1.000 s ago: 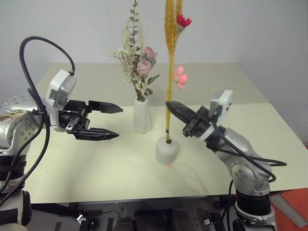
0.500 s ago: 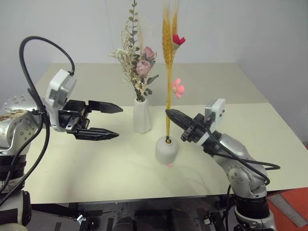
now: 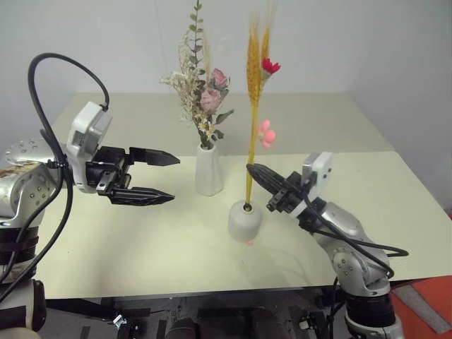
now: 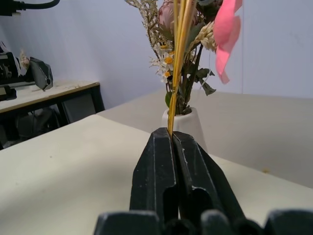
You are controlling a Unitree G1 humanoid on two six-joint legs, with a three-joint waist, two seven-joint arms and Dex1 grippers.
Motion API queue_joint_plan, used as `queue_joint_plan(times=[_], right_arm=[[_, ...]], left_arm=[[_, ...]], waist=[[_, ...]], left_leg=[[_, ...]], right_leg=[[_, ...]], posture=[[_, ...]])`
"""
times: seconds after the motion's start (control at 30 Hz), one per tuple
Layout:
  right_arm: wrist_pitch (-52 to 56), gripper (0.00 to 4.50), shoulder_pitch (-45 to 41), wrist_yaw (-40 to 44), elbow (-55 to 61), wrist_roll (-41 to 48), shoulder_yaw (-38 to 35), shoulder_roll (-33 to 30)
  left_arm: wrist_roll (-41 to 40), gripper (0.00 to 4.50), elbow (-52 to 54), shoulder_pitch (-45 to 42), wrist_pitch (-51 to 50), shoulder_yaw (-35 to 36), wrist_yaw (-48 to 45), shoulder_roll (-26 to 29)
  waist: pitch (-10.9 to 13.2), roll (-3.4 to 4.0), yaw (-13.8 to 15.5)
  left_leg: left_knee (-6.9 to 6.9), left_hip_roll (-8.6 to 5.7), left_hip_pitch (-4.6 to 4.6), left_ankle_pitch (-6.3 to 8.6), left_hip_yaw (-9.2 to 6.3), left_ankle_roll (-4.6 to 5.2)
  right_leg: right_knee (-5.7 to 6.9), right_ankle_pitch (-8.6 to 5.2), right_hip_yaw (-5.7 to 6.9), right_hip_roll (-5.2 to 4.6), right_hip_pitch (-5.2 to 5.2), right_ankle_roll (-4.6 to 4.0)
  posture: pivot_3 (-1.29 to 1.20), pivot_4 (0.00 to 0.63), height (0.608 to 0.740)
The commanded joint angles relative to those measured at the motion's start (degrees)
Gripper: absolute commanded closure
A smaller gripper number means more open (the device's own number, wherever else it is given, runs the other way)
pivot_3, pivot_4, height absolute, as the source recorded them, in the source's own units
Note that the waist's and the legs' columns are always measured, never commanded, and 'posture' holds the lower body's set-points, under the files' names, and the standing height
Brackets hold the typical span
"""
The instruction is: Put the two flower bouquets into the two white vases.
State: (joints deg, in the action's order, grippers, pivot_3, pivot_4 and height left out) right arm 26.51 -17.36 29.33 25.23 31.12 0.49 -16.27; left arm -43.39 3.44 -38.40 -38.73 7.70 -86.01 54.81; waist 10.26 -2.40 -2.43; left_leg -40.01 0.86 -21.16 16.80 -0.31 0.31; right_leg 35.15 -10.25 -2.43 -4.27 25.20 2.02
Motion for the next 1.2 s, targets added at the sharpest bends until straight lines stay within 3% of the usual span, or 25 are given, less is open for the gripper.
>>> queue_joint_plan(times=[0.03,0.33,0.9,1.2], right_arm=[[-1.3,3.08,0.8,0.5,0.9,-0.5,0.2,-0.4],[-1.6,0.04,0.6,-0.1,1.4,-0.9,0.0,-0.6],[5.7,0.04,-3.9,0.1,-0.3,6.1,-1.5,-1.1],[13.0,0.04,-9.5,3.6,-2.3,18.4,-5.5,-2.4]], left_arm=[[-0.1,0.0,0.1,-1.3,1.2,1.1,-0.2,0.4],[0.2,0.0,-0.1,-1.5,1.2,0.7,-0.2,-0.1],[0.5,0.0,0.3,-0.6,1.8,0.7,-0.1,0.3],[0.5,0.0,1.1,0.0,1.9,0.5,0.5,-0.2]], waist=[[0.0,0.0,0.0],[0.0,0.0,0.0],[0.0,0.0,0.0],[0.0,0.0,0.0]], left_leg=[[0.0,0.0,0.0,0.0,0.0,0.0],[0.0,0.0,0.0,0.0,0.0,0.0],[0.0,0.0,0.0,0.0,0.0,0.0],[0.01,0.02,0.0,0.0,-0.02,0.0]], right_leg=[[0.0,0.0,0.0,0.0,0.0,0.0],[0.0,0.0,0.0,0.01,0.0,0.0],[0.01,0.0,0.0,0.0,0.0,-0.01],[0.01,0.0,0.01,0.01,0.0,-0.01]], posture=[[0.0,0.15,0.74],[0.0,0.15,0.74],[0.0,0.15,0.74],[0.0,0.15,0.74]])
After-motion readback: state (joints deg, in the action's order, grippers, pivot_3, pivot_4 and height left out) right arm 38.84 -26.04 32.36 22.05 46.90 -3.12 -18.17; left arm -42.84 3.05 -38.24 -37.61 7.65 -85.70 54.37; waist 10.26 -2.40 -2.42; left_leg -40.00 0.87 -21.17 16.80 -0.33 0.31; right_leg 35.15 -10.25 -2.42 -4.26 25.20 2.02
